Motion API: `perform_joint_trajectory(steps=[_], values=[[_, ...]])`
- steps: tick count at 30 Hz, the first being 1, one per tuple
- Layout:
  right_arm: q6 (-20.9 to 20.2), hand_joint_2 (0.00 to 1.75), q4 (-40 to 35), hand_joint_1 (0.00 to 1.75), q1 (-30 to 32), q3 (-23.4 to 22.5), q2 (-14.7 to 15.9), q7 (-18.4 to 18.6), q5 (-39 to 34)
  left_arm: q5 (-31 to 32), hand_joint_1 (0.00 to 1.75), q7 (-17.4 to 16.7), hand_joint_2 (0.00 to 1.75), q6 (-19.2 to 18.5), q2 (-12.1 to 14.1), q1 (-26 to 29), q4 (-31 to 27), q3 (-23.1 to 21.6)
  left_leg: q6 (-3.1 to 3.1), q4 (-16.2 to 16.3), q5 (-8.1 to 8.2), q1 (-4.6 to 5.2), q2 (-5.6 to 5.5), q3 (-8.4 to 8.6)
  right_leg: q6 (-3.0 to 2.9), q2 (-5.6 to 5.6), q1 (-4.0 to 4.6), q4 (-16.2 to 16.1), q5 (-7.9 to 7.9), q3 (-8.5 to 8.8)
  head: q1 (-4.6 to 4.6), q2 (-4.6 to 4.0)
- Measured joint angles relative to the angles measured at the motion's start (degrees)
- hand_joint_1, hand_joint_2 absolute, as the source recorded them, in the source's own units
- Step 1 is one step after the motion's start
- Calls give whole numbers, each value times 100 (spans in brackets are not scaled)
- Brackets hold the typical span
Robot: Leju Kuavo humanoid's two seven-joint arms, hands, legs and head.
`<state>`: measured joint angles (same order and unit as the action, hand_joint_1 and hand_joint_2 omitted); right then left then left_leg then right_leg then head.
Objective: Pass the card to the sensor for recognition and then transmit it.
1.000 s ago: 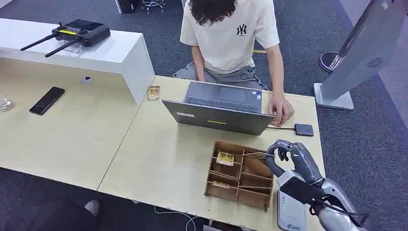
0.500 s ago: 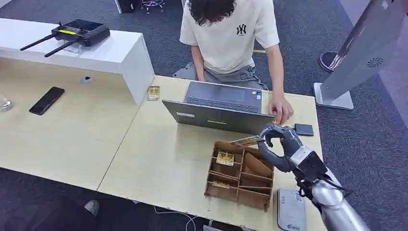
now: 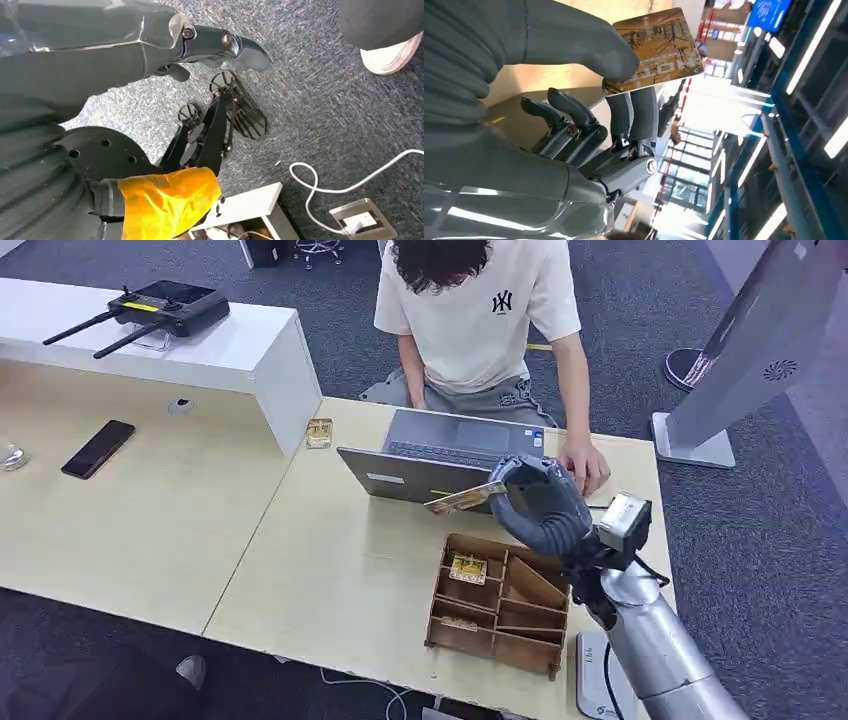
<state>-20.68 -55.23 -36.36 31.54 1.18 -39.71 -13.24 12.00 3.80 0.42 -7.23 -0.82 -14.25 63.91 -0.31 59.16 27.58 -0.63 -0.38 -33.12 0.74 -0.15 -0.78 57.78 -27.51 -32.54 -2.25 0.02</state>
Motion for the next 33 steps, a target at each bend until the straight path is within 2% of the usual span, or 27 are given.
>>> perform_joint_trajectory(steps=[4,8,14,15,16,19,25,29,33], values=[[-190,175,242,175,-305,-146,-319,-2,83,26,0,0,175,-2,0,0,7,2,0,0,0,0,2,0,-3,3,0,1,2,0,0,0],[-146,175,596,175,-696,-243,-621,-2,251,70,0,-2,175,-9,2,2,15,2,0,0,0,0,1,0,-3,1,0,1,2,-1,0,0],[-126,175,651,175,-765,-264,-675,-2,282,74,0,-2,175,-15,2,2,20,0,0,0,-1,0,1,0,-4,1,0,1,3,-1,0,0],[-13,175,817,175,-941,-284,-790,-4,397,90,0,-7,175,-22,4,3,24,2,-1,0,-1,0,2,0,-7,2,0,1,5,-1,0,0],[426,175,1269,175,-1431,-280,-1083,-2,686,142,0,-13,175,-37,15,2,39,0,-3,0,-2,-1,3,0,-9,3,1,2,6,-3,0,0],[725,175,1654,175,-1801,-269,-1281,-2,789,184,0,-17,175,-42,31,2,52,0,-4,0,-3,-1,2,0,-9,3,1,2,6,-3,0,0],[1599,175,2469,175,-2500,-171,-1669,131,1088,256,0,-20,175,-59,87,-8,89,0,-10,0,-7,-2,2,0,-13,4,2,3,8,-4,0,0],[2141,175,2801,175,-2806,-29,-1857,349,1317,269,0,-47,175,-27,114,-18,105,0,-10,0,-7,-2,2,0,-13,4,2,3,8,-5,0,0],[2877,175,2909,175,-2948,320,-1971,757,1407,260,0,-276,175,295,155,-69,138,0,-11,0,-8,-3,2,0,-13,4,3,3,8,-5,2,0]])
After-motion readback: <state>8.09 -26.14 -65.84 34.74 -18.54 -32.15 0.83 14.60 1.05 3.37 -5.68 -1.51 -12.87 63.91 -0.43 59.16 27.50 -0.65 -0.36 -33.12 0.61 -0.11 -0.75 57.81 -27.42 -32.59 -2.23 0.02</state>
